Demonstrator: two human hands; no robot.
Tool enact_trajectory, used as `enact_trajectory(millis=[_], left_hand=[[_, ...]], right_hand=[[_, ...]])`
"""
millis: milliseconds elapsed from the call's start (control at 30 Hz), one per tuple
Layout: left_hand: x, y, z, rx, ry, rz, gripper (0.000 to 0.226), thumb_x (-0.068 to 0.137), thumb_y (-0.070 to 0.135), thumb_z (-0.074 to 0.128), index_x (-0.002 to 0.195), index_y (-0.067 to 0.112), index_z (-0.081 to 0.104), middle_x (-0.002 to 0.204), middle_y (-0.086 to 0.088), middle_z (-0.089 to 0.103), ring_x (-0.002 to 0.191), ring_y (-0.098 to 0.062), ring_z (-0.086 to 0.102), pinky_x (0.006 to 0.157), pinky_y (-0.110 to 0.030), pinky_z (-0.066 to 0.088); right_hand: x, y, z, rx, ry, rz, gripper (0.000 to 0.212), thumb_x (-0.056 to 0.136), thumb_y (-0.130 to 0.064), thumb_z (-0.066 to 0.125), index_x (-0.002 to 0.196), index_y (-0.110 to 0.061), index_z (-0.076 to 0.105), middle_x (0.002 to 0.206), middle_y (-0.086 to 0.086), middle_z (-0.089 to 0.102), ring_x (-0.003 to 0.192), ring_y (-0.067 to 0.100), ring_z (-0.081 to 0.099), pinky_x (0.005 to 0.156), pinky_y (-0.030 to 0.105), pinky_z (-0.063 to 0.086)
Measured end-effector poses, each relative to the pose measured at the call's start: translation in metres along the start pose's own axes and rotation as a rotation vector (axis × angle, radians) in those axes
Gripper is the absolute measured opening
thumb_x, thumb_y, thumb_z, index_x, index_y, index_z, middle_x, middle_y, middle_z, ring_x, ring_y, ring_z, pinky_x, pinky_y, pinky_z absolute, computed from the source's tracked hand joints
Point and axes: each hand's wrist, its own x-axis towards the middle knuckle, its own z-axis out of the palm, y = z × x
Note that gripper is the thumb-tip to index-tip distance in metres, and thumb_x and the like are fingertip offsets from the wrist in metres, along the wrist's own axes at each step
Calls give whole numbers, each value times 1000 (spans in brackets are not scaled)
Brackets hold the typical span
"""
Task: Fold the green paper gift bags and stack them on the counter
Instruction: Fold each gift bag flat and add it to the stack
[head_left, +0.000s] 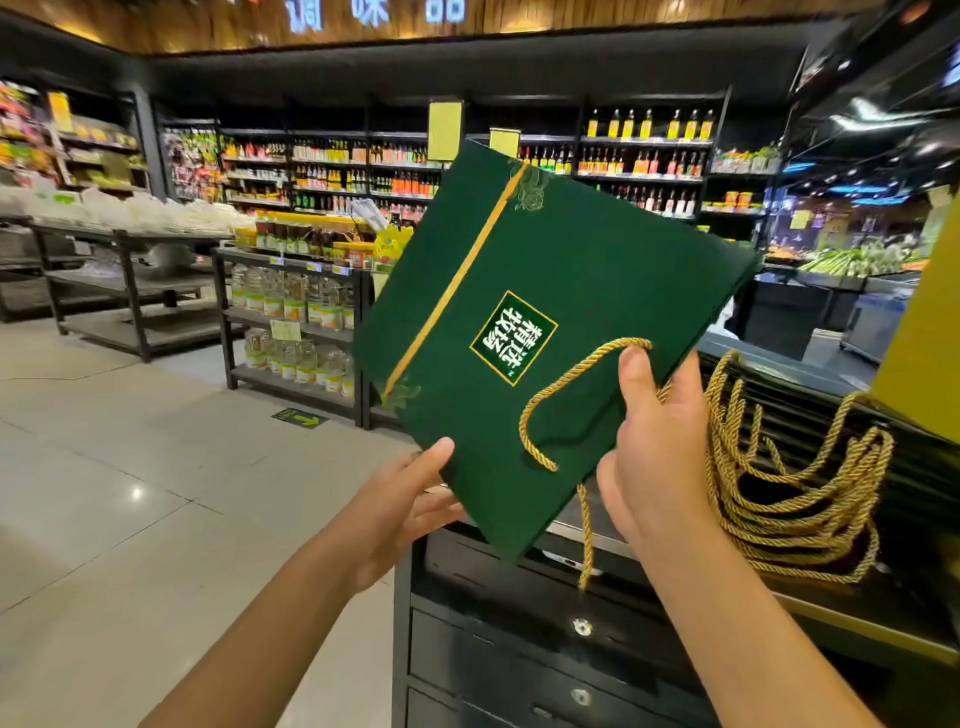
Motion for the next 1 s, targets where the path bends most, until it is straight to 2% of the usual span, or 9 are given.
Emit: enact_trajectory(millis=[67,167,267,433,533,633,733,867,1000], left_hand=[[-2,-1,3,-22,1,39,36,103,32,53,137,19,57,124,0,73,114,-19,70,100,-42,53],[-2,0,-5,-149,52,146,36,104,19,51,140,16,55,130,-2,70,117,-21,68,87,-36,61],[0,3,-20,-173,171,236,34,105,12,49,139,14,55,130,-6,70,114,-23,69,82,-34,62],[1,7,-46,-59,364,214,27,107,19,49,133,18,54,116,-4,74,88,-18,76,61,-31,61],[3,3,-61,53,409,169,22,107,21,50,128,22,56,114,-4,72,83,-17,74,56,-30,60],[8,-2,-71,173,427,138,24,105,23,54,130,21,56,119,-5,71,91,-22,73,61,-32,60],[14,-5,-71,285,434,124,28,105,23,54,133,20,53,118,-3,69,96,-23,72,67,-34,60],[26,-8,-67,464,451,134,24,103,23,58,124,12,58,113,-8,70,94,-23,71,75,-41,61],[39,-6,-65,684,464,129,28,100,30,61,116,7,63,106,-9,71,93,-25,70,84,-48,59]], right_hand=[[-2,3,-1,167,-13,116,29,107,-8,46,127,-24,61,123,1,72,114,23,69,98,48,56],[-4,11,-8,162,-52,180,33,101,3,50,121,-22,61,114,1,73,104,21,71,84,43,61],[-2,23,-20,49,-50,214,40,93,10,59,126,-11,59,120,12,72,114,33,67,100,56,53],[-9,36,-41,-85,-28,285,45,94,4,63,134,-13,50,116,11,74,107,24,72,90,39,59],[-10,46,-57,-329,24,301,48,95,-8,66,136,-22,46,117,6,71,106,20,71,98,43,57],[-11,53,-71,-761,-75,197,36,93,-19,70,127,-24,60,123,-6,66,114,11,61,100,37,52],[-12,58,-81,-976,-196,106,33,95,-20,69,127,-22,65,130,-7,62,117,7,55,98,24,41],[-2,55,-79,-1164,-381,-23,34,98,-23,65,132,-22,64,132,-13,59,125,5,50,104,20,35],[18,63,-77,-1362,-641,-55,43,104,-30,55,146,-22,52,157,-3,43,147,13,34,115,22,23]])
